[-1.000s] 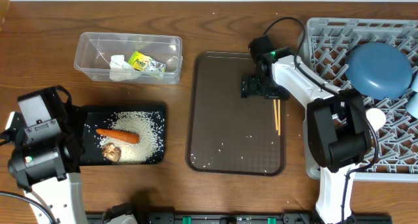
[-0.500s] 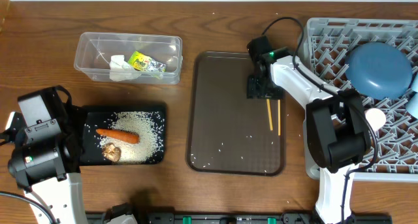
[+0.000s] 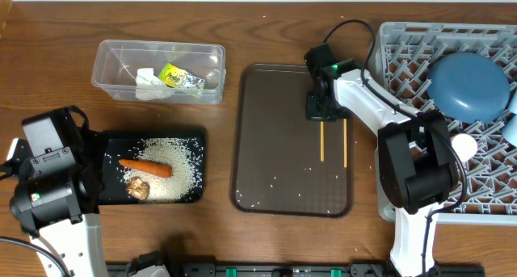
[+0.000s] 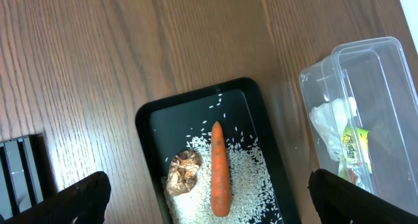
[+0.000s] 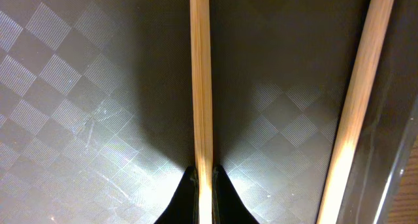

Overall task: Sort waste into correct bins and load items into the dishwasher rack
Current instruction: 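Lift the chopstick and carry it right into the grey rack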

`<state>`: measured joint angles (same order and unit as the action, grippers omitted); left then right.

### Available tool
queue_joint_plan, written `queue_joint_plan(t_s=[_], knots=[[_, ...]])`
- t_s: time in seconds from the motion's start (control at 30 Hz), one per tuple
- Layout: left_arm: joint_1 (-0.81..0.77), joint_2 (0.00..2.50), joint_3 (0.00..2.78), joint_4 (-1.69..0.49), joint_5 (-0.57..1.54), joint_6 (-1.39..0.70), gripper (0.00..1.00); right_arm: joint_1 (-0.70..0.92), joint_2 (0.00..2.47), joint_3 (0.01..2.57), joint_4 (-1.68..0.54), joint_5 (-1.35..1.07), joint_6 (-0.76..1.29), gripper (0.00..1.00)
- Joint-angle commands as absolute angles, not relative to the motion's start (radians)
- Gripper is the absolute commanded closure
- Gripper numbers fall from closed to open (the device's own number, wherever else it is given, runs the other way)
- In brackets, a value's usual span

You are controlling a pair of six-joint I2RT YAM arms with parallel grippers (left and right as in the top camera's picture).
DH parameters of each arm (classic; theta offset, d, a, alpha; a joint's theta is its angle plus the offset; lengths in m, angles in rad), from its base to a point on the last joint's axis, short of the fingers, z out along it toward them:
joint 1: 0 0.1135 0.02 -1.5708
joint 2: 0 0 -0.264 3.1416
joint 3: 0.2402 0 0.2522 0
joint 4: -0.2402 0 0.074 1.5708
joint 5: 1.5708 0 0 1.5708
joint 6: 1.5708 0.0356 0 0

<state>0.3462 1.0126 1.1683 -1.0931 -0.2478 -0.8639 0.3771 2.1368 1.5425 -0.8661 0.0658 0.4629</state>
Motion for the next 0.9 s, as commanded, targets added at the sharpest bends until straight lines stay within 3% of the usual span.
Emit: queue_joint_plan(t_s=[0.0, 0.53, 0.87], knots=[[0.352, 1.014, 1.169, -1.095, -0.274, -0.858, 0.02, 0.381, 2.147, 1.539, -0.868, 0.074, 0.483, 0.99], [0.352, 1.014, 1.169, -1.095, -0.274, -0.858, 0.02, 0.321, 1.918, 1.539, -0.948, -0.060, 0.374, 0.99], [0.352, 1.014, 1.169, -1.095, -0.274, -0.858, 0.02, 0.079, 1.651, 1.539, -0.958, -0.061, 0.214, 0.99]])
